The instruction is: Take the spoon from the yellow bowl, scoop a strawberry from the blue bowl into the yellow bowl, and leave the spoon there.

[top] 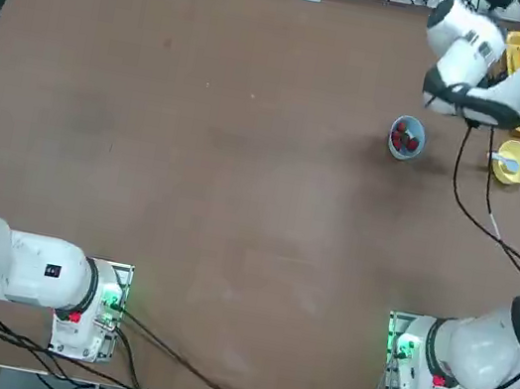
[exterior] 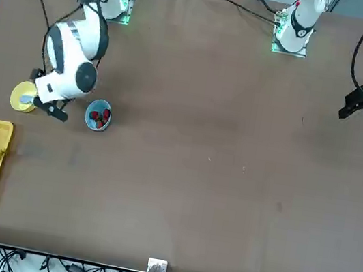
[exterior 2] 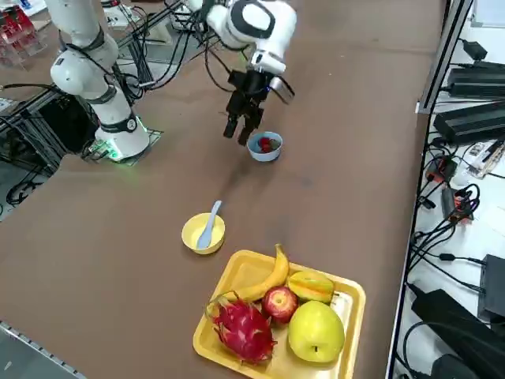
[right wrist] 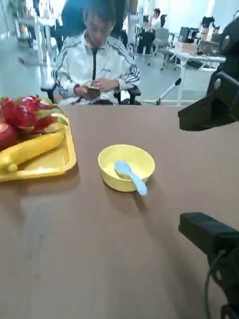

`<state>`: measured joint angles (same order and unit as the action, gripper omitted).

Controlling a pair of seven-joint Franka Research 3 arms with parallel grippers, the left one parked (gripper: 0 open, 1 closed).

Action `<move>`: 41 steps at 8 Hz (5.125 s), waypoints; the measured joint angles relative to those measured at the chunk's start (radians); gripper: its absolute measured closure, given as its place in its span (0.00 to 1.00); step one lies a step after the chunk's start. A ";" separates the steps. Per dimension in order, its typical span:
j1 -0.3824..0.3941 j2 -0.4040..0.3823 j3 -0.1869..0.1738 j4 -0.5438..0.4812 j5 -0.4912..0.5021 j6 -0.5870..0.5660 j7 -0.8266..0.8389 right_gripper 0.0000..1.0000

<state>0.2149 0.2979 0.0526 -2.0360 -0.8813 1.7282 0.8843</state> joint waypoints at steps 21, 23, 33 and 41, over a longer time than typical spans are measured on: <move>-0.047 0.383 -0.045 -0.084 -0.493 -0.034 0.412 0.16; -0.047 0.392 -0.052 -0.084 -0.495 -0.044 0.412 0.19; -0.047 0.395 -0.053 -0.080 -0.501 -0.046 0.412 0.36; -0.047 0.396 -0.053 -0.075 -0.502 -0.047 0.412 0.53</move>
<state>0.1682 0.6935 -0.0007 -2.1109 -1.3833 1.6816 1.2963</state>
